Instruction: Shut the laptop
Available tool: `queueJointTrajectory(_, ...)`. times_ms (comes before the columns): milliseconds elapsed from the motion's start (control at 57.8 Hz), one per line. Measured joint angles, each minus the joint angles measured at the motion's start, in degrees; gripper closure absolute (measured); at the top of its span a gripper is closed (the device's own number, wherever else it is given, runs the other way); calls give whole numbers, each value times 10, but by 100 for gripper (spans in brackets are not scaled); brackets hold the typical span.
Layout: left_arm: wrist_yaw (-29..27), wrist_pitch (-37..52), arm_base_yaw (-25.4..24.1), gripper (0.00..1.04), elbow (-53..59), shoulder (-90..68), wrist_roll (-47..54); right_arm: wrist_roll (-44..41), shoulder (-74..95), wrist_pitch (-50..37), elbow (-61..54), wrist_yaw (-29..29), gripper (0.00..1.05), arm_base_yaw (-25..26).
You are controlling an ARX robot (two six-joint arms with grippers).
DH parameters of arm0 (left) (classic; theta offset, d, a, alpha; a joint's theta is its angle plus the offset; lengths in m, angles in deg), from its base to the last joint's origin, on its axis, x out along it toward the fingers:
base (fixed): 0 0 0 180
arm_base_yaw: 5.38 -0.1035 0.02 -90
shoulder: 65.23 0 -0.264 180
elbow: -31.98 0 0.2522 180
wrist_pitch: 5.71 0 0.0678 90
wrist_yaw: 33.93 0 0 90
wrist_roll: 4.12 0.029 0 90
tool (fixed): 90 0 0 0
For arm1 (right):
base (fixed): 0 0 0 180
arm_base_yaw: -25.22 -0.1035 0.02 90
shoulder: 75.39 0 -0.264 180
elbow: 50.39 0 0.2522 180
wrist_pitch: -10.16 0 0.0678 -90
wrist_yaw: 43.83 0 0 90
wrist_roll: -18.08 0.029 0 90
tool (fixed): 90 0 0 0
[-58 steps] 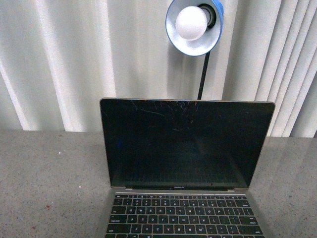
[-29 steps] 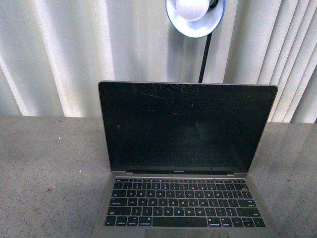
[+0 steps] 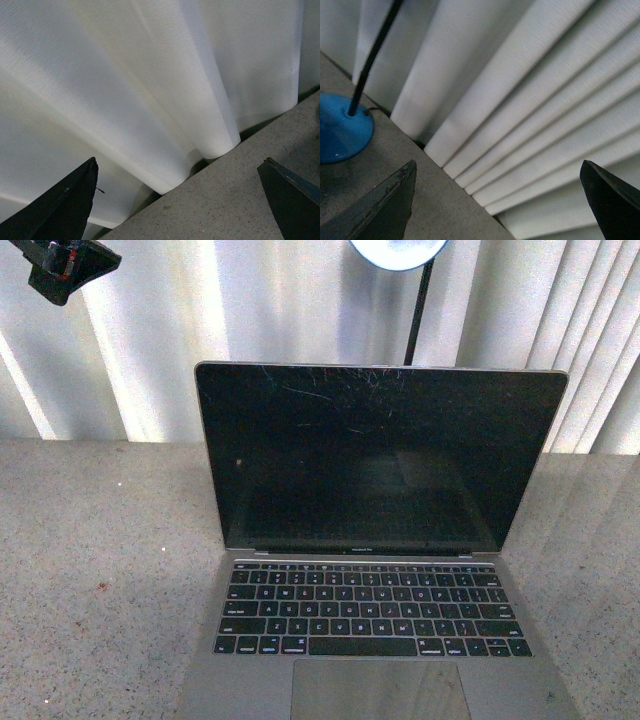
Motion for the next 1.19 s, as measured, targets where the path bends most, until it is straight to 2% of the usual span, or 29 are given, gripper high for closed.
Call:
queueJointTrajectory(86,27,-90,9,7,-51,-15,92,-95,41,120,79,-66,7,-4)
queueJointTrajectory(156,35,-143,14,7,-77,-23,149,-158,69,186,124,-79,7,-9)
queueJointTrajectory(346,39,-238,28,7,-155,-57,253,-288,126,332,232,-79,7,-24)
queueJointTrajectory(519,33,-285,42,7,-198,-76,322,-409,149,460,291,-44,8,-48)
queueJointTrajectory(605,27,-308,47,7,-213,-81,354,-455,161,487,306,-30,22,-59)
queueJointTrajectory(761,24,-356,53,33,-238,-90,399,-495,180,520,338,-15,49,-64)
queueJointTrajectory(934,26,-438,55,63,-281,-111,437,-508,191,548,375,-12,77,-64)
queueJointTrajectory(1072,20,-465,59,88,-301,-121,462,-518,203,581,405,-9,102,-68)
queueJointTrajectory(1141,13,-483,63,101,-310,-126,472,-523,213,598,419,-7,102,-73)
queueJointTrajectory(1193,9,-489,66,101,-315,-130,475,-524,220,607,426,-6,102,-76)
